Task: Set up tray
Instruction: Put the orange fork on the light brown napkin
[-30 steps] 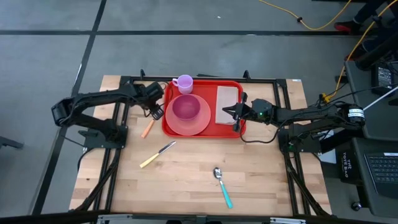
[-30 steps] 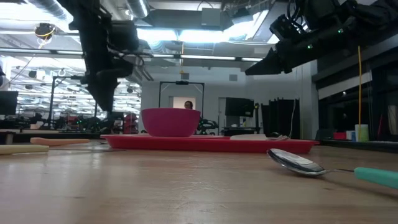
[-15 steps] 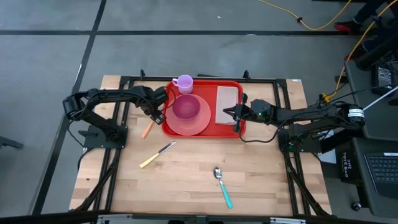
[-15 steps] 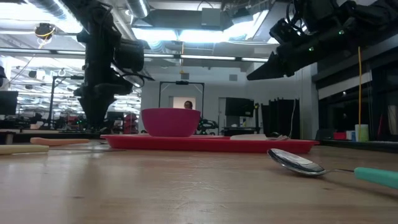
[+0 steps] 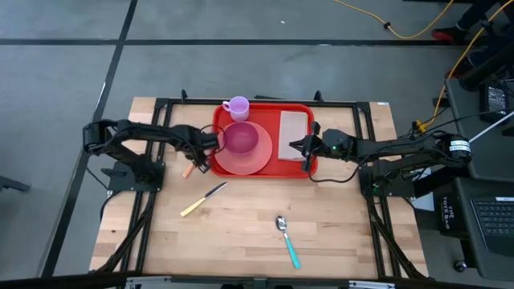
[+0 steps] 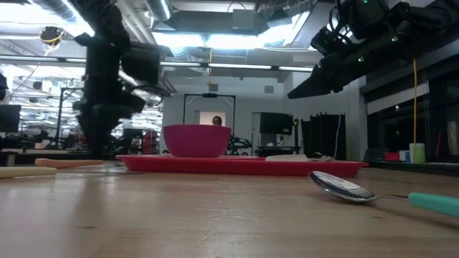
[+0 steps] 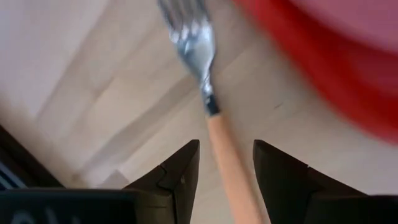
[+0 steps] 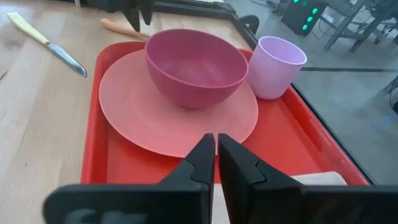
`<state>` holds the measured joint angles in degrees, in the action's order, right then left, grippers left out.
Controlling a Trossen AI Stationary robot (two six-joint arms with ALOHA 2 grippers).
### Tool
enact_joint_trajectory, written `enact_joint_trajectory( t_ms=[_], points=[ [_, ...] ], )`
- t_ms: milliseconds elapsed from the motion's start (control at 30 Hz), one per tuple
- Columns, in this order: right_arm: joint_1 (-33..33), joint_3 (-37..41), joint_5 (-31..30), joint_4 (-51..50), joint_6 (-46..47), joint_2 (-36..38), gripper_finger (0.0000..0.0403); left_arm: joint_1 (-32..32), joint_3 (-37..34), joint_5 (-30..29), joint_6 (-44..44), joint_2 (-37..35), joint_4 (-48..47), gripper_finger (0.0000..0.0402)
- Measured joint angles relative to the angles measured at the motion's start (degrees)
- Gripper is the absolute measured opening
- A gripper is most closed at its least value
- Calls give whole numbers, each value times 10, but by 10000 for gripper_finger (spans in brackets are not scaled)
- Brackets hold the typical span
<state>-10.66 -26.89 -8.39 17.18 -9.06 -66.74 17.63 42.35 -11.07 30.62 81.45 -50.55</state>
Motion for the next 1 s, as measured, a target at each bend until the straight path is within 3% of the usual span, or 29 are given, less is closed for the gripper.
enact_joint_trajectory(
  t_ms=[267, 667, 800, 1000],
  points=[
    [0, 0, 0, 1, 0, 0, 26, -3, -55, 5, 10, 0, 65, 145],
    [0, 0, 0, 15, -1, 0, 26, -3, -64, 16, 26, -2, 95, 141],
    [0, 0, 0, 15, -1, 0, 26, -3, -64, 16, 82, -1, 93, 113],
    [0, 0, 0, 15, -1, 0, 26, -3, -64, 15, 103, -1, 88, 30]
  ],
)
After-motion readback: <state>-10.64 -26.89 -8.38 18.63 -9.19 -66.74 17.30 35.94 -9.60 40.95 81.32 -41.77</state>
